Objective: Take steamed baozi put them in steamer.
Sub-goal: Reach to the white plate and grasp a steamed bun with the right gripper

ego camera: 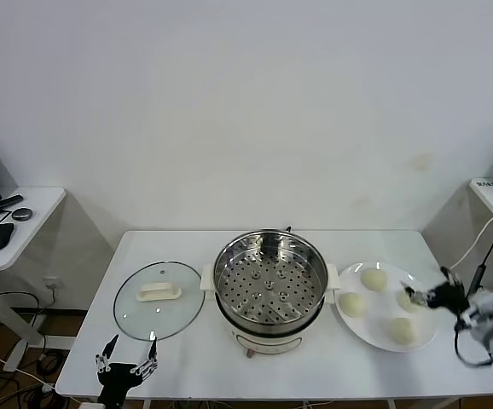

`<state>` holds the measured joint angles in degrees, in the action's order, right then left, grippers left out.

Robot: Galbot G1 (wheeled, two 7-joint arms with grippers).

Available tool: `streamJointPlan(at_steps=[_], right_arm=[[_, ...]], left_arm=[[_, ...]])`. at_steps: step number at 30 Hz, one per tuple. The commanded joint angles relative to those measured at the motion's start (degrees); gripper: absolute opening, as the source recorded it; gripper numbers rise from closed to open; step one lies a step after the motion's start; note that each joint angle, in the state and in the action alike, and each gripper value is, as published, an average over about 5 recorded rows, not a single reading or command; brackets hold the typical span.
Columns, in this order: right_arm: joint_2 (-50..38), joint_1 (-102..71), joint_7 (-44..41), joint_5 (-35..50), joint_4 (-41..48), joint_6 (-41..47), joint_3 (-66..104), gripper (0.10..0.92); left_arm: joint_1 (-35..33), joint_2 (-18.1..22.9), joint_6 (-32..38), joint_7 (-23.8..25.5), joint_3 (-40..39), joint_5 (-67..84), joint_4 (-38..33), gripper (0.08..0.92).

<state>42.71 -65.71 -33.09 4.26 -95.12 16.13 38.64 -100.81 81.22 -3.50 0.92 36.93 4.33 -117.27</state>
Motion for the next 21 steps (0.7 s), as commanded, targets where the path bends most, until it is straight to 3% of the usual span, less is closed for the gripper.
streamJointPlan(at_steps=[1, 10, 21], right_arm=[[-15.3, 35.3, -20.7, -16.5, 16.4, -3.0, -30.7, 0.823], [-7.3, 59.6, -36.6, -27.9, 29.0, -18.6, -59.4, 0.823], [5.6, 57.9, -35.0, -35.2, 45.7, -21.1, -56.1, 0.823]], left_arm=[[-0.9, 2.3, 0.0, -0.4, -0.4, 0.0, -2.2, 0.823], [-1.8, 3.9, -0.1, -0.9, -0.3, 0.2, -3.8, 0.823], [-1.5, 3.4, -0.4, -0.9, 0.8, 0.4, -2.7, 0.823]])
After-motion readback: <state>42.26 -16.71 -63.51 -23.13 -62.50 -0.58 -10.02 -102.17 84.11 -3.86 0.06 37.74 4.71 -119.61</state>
